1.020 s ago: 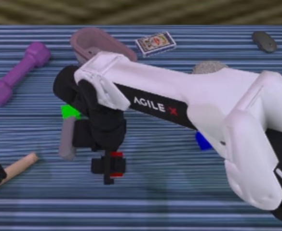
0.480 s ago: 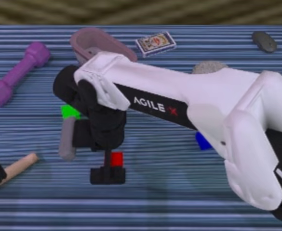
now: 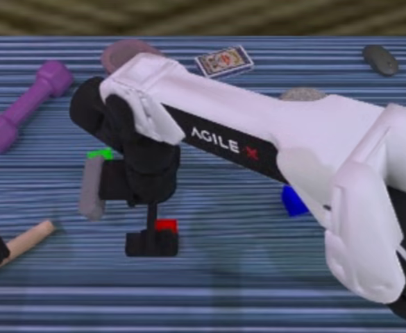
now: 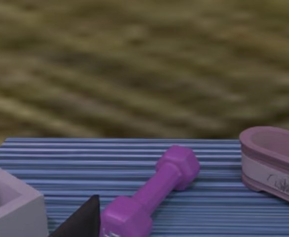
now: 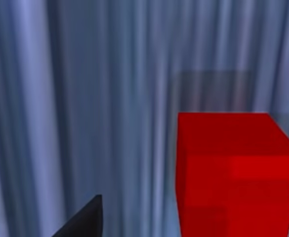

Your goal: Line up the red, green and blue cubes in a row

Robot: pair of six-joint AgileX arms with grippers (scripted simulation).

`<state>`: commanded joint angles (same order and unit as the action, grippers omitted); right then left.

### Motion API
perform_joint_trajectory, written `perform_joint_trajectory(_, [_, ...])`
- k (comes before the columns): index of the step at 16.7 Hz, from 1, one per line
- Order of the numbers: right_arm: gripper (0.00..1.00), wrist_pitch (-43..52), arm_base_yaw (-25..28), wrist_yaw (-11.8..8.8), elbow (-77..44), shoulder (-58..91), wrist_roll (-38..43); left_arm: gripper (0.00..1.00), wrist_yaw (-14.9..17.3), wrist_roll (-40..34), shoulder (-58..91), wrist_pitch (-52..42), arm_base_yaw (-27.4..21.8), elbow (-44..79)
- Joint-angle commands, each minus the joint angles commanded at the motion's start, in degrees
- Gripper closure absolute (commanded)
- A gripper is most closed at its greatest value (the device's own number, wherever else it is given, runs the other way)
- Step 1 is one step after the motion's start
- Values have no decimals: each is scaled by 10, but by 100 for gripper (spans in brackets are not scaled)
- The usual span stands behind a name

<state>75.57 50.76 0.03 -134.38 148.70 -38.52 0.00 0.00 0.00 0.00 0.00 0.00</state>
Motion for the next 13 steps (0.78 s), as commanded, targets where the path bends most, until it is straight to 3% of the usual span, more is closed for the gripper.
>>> perform_joint_trajectory(5, [0, 94, 4, 0, -96, 0, -2, 0, 0, 0, 0, 0, 0, 0])
perform_joint_trajectory(13, [0, 70, -12, -2, -67, -35, 6, 0, 1, 17, 28, -17, -5, 28])
